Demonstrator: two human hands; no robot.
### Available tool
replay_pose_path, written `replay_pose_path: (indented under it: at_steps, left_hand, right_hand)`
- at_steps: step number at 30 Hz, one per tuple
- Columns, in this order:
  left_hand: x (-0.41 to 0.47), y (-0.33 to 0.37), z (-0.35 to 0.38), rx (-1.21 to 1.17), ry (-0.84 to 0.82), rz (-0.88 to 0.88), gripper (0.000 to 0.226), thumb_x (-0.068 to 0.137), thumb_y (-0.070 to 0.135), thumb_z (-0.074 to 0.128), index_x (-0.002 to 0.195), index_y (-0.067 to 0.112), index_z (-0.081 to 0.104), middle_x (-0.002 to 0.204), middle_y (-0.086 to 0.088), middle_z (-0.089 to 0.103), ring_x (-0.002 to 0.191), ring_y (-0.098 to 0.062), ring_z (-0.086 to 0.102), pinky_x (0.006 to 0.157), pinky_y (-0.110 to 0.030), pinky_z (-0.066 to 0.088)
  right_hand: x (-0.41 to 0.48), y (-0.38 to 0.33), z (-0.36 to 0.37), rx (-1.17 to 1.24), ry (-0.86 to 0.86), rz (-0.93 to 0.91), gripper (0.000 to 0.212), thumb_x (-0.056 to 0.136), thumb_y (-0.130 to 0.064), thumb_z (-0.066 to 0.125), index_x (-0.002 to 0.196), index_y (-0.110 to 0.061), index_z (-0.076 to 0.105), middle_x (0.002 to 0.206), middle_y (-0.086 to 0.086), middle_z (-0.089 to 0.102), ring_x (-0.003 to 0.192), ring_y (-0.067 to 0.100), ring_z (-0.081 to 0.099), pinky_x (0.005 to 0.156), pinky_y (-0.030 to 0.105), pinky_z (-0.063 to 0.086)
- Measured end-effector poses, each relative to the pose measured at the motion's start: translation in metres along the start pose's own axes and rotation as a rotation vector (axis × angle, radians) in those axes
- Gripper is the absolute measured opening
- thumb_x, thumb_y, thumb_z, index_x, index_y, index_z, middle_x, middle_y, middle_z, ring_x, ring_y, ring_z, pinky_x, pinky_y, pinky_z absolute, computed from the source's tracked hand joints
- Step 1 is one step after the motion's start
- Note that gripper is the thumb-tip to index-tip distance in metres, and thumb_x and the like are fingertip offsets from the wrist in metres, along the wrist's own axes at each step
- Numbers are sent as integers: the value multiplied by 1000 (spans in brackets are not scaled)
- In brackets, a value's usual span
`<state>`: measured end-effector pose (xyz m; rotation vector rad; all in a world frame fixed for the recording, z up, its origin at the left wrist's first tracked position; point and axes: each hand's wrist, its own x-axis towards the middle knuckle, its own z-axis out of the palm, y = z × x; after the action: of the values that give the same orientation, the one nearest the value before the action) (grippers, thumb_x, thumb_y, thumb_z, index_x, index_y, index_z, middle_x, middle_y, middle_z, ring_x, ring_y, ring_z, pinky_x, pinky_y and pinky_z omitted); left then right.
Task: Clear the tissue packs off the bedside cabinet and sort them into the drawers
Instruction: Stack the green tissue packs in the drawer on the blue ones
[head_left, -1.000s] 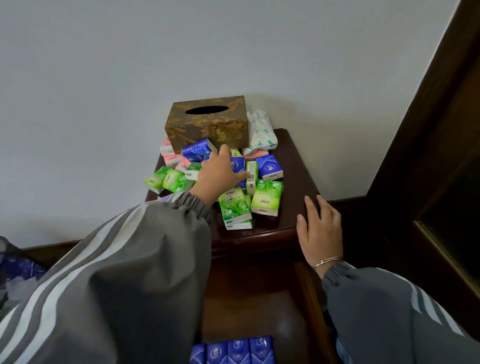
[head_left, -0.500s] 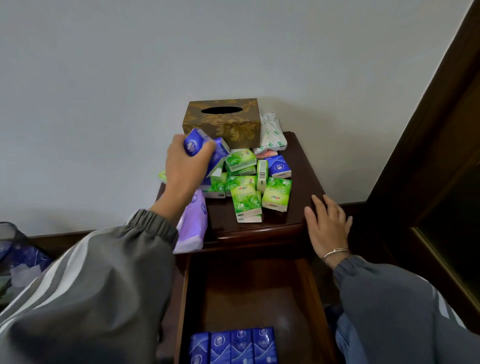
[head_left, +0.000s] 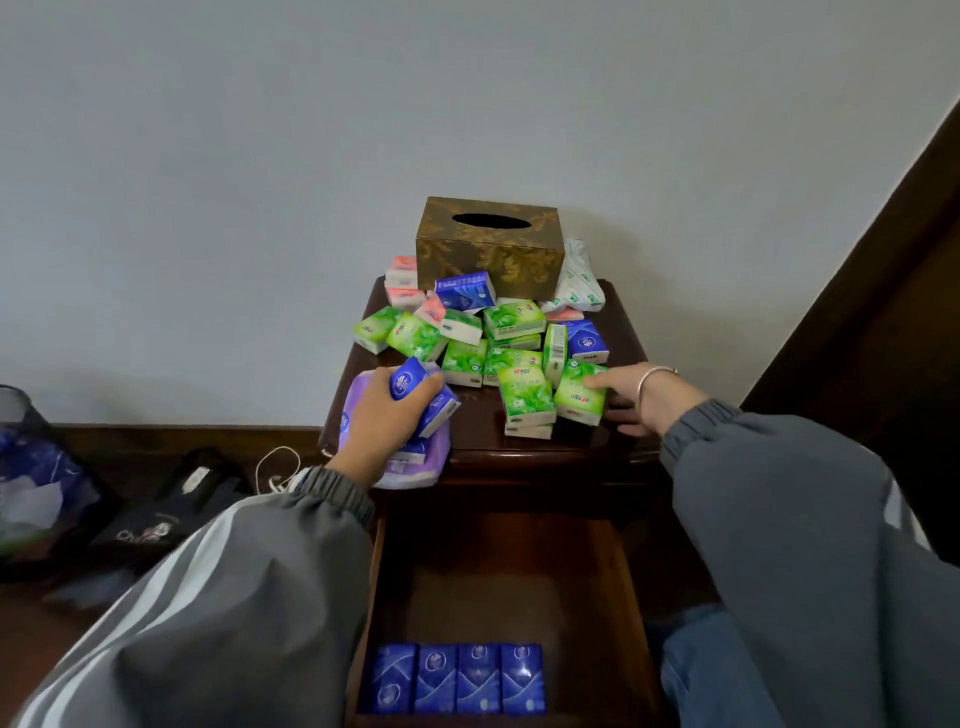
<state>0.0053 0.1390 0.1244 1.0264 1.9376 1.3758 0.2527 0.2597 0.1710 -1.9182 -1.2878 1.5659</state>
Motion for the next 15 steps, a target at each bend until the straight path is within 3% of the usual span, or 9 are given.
replay_pose_path:
  at_steps: [2, 4, 6, 9, 13, 15]
  left_hand:
    - [1, -2, 0, 4, -4, 13, 43, 77, 56, 66, 95, 18, 57, 80, 9, 61, 72, -7, 60, 58, -20, 40]
    - [1, -3, -1, -15, -23, 6, 46, 77, 57, 66, 99, 18, 58, 83, 7, 64, 73, -7, 63, 57, -18, 42]
    - [0, -4, -2, -43, -36, -4, 47, 77, 58, 65, 103, 20, 58, 86, 6, 67, 74, -6, 65, 56, -16, 43]
    - [-2, -3, -2, -44, -26, -1, 45, 78, 58, 65, 105, 22, 56, 87, 8, 67, 75, -4, 65, 56, -15, 44]
    - [-4, -3, 0, -15, -16, 13, 43, 80, 57, 64, 106, 24, 54, 87, 11, 65, 76, -3, 64, 56, -14, 44]
    - [-4, -3, 0, -6, -11, 21, 43, 80, 56, 64, 107, 25, 53, 88, 12, 64, 77, -2, 63, 55, -13, 43]
  right_hand:
    - [1, -8, 2, -9, -16, 71, 14, 84, -19, 63, 88, -17, 50, 79, -1, 57, 76, 15, 56, 78, 31, 37]
    - [2, -14, 4, -4, -15, 102, 18, 86, -14, 60, 75, -14, 46, 71, 1, 54, 62, 14, 51, 63, 25, 35]
    - [6, -18, 3, -10, -15, 130, 21, 86, -10, 59, 71, -12, 44, 72, 3, 53, 61, 16, 49, 53, 27, 30]
    - [9, -21, 3, 24, -7, 196, 18, 80, -10, 63, 75, -10, 46, 79, 7, 57, 68, 21, 50, 65, 32, 37]
    - [11, -22, 6, 55, -25, 189, 22, 74, -6, 72, 75, -9, 50, 54, 11, 64, 67, 28, 54, 69, 39, 43]
    - [11, -21, 9, 32, -70, 179, 21, 73, -3, 72, 76, -9, 52, 68, 11, 64, 75, 30, 57, 82, 41, 42]
